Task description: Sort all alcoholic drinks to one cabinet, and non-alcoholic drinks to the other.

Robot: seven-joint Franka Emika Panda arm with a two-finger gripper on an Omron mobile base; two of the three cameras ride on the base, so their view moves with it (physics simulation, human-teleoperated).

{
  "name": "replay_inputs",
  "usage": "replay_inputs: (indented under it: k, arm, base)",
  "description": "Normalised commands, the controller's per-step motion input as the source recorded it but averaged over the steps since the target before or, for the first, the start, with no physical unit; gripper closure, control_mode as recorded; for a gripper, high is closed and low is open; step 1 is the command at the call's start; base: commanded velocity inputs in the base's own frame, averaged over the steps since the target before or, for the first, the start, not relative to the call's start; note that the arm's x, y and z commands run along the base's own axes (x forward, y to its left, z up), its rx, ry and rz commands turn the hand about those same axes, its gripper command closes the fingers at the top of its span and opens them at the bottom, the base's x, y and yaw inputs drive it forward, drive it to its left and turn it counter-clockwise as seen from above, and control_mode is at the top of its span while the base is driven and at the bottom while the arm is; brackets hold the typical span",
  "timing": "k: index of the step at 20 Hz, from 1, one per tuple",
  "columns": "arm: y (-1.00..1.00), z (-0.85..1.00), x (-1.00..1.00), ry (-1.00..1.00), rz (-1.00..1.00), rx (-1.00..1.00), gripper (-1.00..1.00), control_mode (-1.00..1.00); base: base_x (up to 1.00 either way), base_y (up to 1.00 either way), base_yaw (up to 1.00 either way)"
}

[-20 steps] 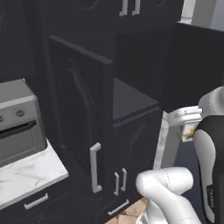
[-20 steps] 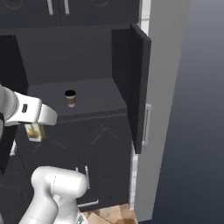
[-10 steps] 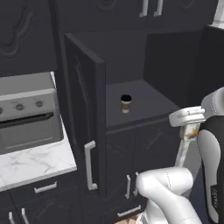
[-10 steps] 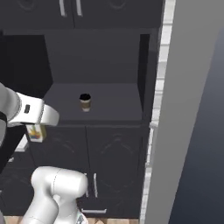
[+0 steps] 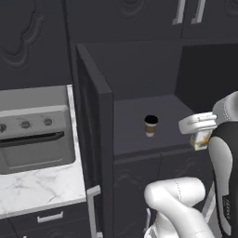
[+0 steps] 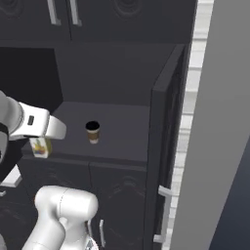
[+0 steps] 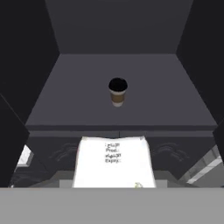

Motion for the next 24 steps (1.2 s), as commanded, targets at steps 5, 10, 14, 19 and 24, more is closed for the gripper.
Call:
replay_inputs:
  k: [5, 10, 14, 19, 24]
  arm:
    - [0.0, 0.0, 0.0, 0.0, 0.0, 0.0, 1.0, 1.0]
    - [0.0, 0.0, 0.0, 0.0, 0.0, 0.0, 1.0, 1.0]
    - [-0.04, -0.01, 0.0, 0.0, 0.02, 0.0, 1.0, -1.0]
    - [-0.44, 0.0, 0.02, 0.0, 0.02, 0.0, 1.0, -1.0]
    - [-0.53, -0.12, 0.43, 0.0, 0.0, 0.0, 1.0, -1.0]
  base:
    - [0.12, -0.19, 0.15]
    - [-0.01, 0.0, 0.11]
    - [0.0, -0.02, 0.06]
    - [0.0, 0.0, 0.0]
    - [0.0, 0.0, 0.0]
